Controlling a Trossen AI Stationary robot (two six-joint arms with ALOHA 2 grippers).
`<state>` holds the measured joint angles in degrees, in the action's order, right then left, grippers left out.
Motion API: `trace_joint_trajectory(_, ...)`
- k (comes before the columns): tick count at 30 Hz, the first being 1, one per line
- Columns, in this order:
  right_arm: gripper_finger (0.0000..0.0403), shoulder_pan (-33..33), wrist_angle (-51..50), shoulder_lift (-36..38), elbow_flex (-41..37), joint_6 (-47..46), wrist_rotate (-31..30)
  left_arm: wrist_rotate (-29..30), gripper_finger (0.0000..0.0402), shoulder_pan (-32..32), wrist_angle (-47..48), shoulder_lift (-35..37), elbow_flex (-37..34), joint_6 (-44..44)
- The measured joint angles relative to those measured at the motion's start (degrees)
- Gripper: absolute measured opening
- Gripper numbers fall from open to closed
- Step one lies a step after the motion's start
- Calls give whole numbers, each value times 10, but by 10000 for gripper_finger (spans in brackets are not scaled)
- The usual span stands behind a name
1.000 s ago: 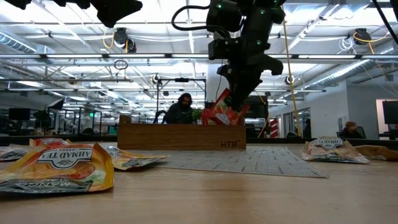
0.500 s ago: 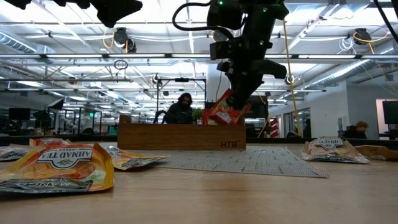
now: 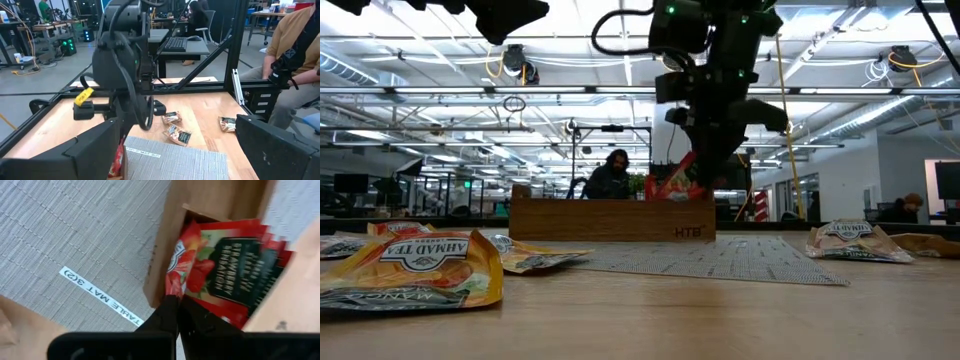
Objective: Pick & Place Tea
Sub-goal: Put the red tea bag into the wooden organizer
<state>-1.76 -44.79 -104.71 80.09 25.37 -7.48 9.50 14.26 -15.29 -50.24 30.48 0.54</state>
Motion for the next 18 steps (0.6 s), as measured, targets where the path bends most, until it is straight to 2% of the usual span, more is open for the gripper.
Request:
trace_joint_trajectory(12,1,0,41,-9,0,7,-3,0,390,0,2,0,0,4)
trace_joint_trajectory(18,22,1,79,-9,-1,6,3,0,390,0,2,0,0,4)
